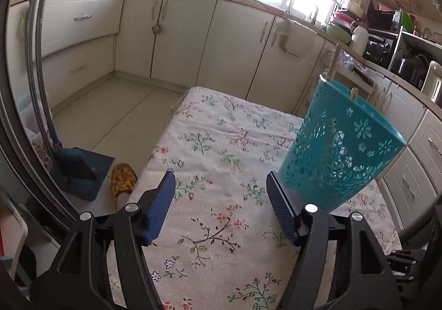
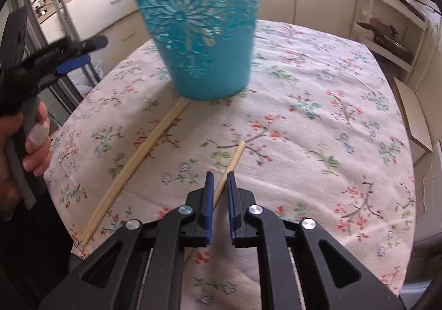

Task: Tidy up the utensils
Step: 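Close the right gripper on a loose wooden chopstick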

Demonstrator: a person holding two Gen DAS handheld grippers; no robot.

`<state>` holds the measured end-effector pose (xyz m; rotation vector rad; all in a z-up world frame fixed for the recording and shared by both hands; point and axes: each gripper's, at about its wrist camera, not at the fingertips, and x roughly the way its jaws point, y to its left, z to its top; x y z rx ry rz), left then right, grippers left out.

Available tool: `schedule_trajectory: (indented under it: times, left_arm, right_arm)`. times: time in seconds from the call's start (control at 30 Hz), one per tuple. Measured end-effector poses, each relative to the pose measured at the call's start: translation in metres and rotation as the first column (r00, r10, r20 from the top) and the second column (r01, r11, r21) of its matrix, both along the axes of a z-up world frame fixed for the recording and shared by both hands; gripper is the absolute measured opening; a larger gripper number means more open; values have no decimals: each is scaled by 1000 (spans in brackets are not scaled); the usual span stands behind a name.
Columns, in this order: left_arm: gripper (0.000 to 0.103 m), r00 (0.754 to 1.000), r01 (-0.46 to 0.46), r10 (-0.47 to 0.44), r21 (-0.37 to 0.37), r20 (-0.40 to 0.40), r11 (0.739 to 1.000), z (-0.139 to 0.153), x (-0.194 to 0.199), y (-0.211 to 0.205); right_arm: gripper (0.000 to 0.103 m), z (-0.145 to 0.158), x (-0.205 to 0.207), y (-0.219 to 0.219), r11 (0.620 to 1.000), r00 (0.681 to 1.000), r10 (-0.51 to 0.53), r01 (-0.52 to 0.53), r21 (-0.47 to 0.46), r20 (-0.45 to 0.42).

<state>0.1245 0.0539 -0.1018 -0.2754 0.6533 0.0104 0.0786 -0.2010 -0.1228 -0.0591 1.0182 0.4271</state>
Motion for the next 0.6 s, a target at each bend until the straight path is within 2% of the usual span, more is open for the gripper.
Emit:
schedule_trajectory:
  times: [0.03, 0.1, 0.2, 0.23, 0.33, 0.4, 0.6]
  left_arm:
    - [66, 1000, 0, 0, -2, -11, 1000, -5, 1, -1]
    - [68, 999, 0, 0, -2, -36, 1000, -13, 5, -4]
    - [71, 998, 4, -4, 9, -67, 1000, -19, 12, -11]
    - [72, 997, 6, -5, 13, -74, 1000, -20, 13, -12]
    - [77, 996, 5, -3, 21, -84, 1000, -20, 15, -12]
    - [79, 995, 9, -6, 24, -96, 1000, -20, 16, -13]
    - [81, 992, 20, -15, 35, -123, 999, -23, 19, -18]
  right_arm:
    - [13, 0, 2, -4, 999, 999, -31, 31, 10, -17]
    - [23, -1, 1, -7, 996, 997, -69, 70, 50, -34]
    - [26, -1, -5, 6, 996, 996, -89, 89, 19, 6]
    - [25, -1, -7, 12, 997, 997, -72, 71, 11, 20]
    - [10, 0, -10, 27, 1000, 999, 15, -14, -19, 39]
    - [8, 1, -10, 31, 998, 997, 68, -67, -17, 36]
    - [9, -1, -4, 21, 1000, 1000, 9, -9, 12, -1]
